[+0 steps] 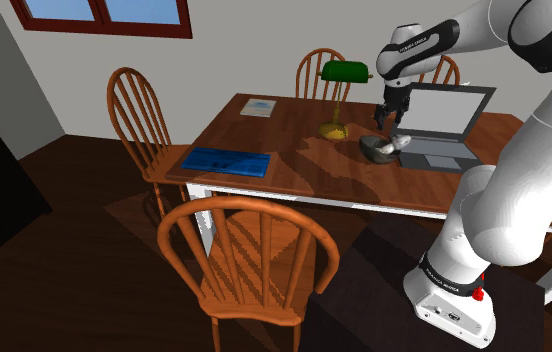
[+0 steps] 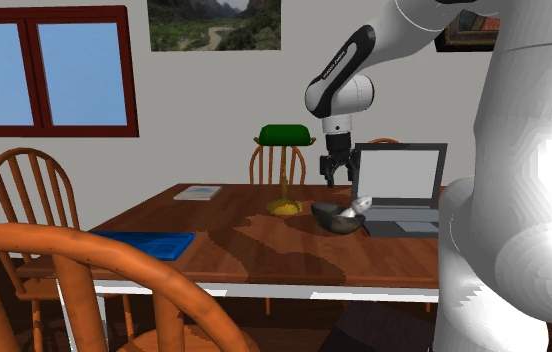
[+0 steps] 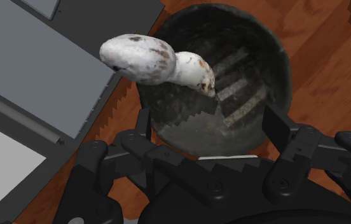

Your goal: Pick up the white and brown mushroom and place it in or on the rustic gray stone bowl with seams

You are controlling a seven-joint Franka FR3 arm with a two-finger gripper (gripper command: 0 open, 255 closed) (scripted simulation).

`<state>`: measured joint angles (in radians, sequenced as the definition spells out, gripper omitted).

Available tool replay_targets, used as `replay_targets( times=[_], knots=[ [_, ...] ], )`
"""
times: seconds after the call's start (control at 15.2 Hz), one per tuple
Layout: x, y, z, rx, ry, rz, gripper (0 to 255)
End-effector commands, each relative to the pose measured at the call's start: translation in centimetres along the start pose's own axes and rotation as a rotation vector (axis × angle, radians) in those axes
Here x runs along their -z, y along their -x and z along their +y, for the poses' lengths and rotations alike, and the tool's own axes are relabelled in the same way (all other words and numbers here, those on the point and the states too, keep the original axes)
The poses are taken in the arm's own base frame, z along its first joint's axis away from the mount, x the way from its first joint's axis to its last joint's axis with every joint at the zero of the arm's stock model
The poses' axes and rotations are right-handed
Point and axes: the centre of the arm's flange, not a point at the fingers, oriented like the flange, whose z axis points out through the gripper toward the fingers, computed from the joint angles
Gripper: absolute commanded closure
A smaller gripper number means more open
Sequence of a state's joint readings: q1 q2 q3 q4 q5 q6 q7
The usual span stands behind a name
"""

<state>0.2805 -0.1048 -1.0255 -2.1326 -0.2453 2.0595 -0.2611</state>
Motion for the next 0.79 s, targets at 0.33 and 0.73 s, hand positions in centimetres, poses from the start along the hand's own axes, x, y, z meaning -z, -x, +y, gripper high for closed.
replay_targets(
  times=[0.33, 0.73],
  knots=[
    [5.0, 0.0, 0.0, 0.000, 0.000, 0.000, 0],
    [5.0, 0.0, 0.0, 0.000, 0.000, 0.000, 0]
  ],
)
